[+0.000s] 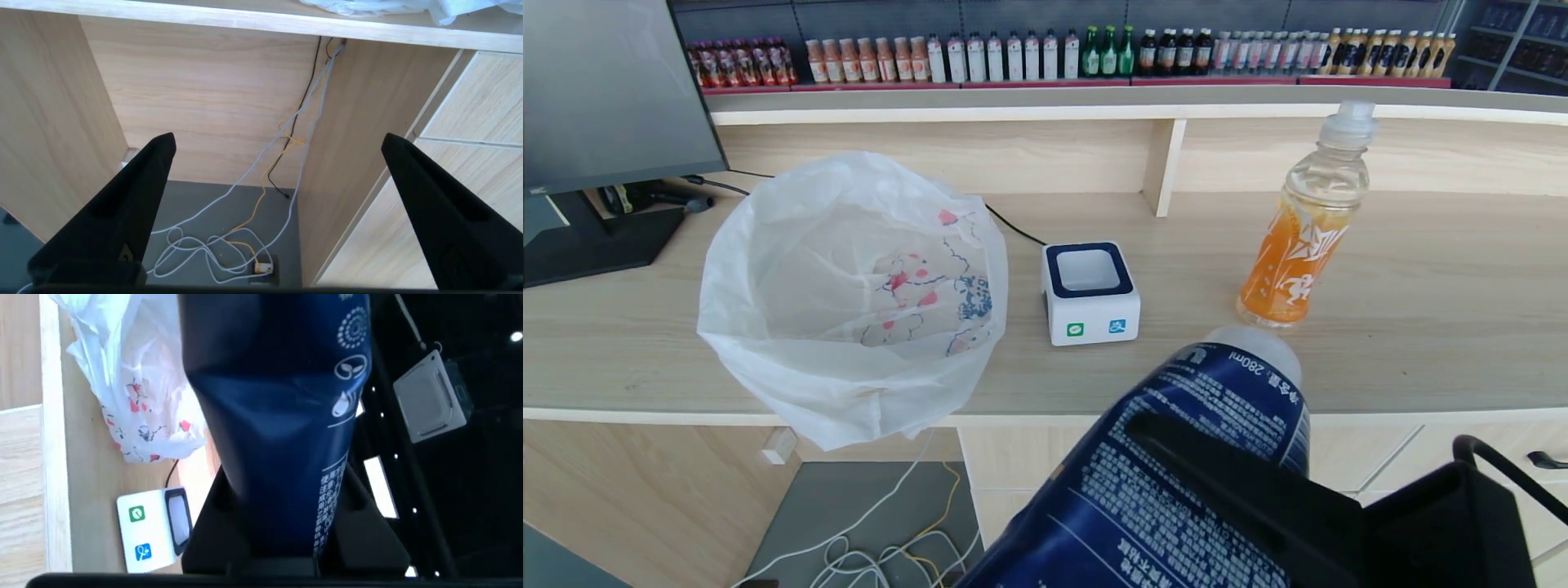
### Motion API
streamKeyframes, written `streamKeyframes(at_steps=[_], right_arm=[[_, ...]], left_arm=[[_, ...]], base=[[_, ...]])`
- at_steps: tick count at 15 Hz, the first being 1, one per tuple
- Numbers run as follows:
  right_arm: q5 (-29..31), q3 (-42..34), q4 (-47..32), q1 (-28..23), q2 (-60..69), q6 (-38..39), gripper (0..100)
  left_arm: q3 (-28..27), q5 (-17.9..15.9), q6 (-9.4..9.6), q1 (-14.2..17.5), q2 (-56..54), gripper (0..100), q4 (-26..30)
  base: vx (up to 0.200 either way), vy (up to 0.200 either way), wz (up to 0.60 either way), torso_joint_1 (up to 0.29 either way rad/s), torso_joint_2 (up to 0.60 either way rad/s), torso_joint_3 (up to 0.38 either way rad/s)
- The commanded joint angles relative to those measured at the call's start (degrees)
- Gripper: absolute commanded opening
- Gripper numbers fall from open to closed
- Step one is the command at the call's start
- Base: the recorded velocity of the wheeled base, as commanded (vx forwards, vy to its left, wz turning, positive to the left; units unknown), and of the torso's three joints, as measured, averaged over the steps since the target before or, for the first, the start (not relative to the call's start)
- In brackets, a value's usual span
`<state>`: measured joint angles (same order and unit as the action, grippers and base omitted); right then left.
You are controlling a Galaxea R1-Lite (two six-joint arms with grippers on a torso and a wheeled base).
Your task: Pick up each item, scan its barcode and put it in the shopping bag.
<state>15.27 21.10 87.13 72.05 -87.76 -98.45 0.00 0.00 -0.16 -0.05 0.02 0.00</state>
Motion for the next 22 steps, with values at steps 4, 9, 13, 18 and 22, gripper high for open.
streamKeyframes(at_steps=[4,9,13,18,22], right_arm=[[-2.88,4.21,-0.03,3.01,-4.17,-5.87,0],[-2.88,3.68,1.12,3.01,-4.35,-5.61,0],[-2.88,3.68,1.12,3.01,-4.35,-5.70,0],[-2.88,3.60,1.20,3.01,-4.35,-5.70,0],[-2.71,2.54,2.87,3.01,-5.14,-5.08,0]], left_arm=[[0.00,0.00,-0.02,-0.04,0.06,100,0.00],[0.00,0.00,-0.02,-0.04,0.06,100,0.00],[0.00,0.00,-0.02,-0.04,0.06,100,0.00],[0.00,0.00,-0.02,-0.04,0.06,100,0.00],[0.00,0.00,-0.02,-0.04,0.06,100,0.00]], base=[[0.000,0.000,0.00,0.000,0.00,0.000],[0.000,0.000,0.00,0.000,0.00,0.000],[0.000,0.000,0.00,0.000,0.00,0.000],[0.000,0.000,0.00,0.000,0.00,0.000],[0.000,0.000,0.00,0.000,0.00,0.000]])
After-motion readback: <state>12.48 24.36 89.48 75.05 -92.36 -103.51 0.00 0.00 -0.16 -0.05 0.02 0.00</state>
